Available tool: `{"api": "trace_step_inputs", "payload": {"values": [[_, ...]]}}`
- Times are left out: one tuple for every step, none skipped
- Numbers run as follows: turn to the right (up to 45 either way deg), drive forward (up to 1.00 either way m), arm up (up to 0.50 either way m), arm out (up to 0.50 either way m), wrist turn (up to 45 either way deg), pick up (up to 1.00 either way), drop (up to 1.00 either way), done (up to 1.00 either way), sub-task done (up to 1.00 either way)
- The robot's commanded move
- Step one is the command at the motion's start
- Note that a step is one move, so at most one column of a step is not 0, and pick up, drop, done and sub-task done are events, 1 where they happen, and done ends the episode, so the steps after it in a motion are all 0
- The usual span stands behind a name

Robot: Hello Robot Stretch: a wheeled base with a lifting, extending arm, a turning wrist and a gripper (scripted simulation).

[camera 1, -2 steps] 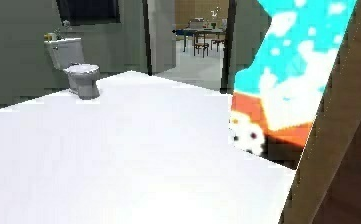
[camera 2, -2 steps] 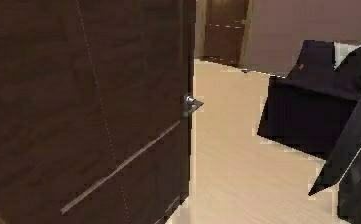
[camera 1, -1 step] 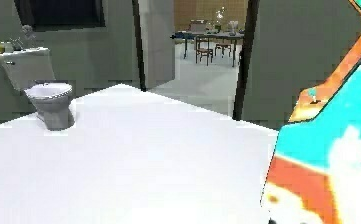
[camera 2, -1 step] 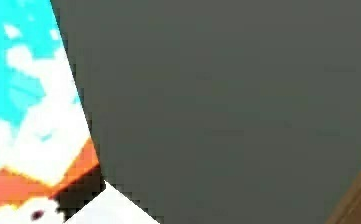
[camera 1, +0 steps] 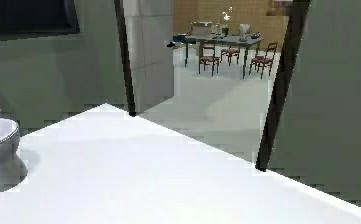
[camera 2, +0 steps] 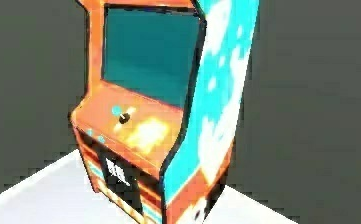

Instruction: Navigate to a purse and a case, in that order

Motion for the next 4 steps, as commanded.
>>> {"api": "trace_step_inputs", "payload": {"values": [[0.0,1.0,0.0,0.0,0.0,0.0,0.0,0.0,0.0],[0.0,0.85,0.0,0.0,0.0,0.0,0.0,0.0,0.0],[39.0,0.0,0.0,0.0,0.0,0.0,0.0,0.0,0.0],[3.0,0.0,0.0,0.0,0.0,0.0,0.0,0.0,0.0]]}}
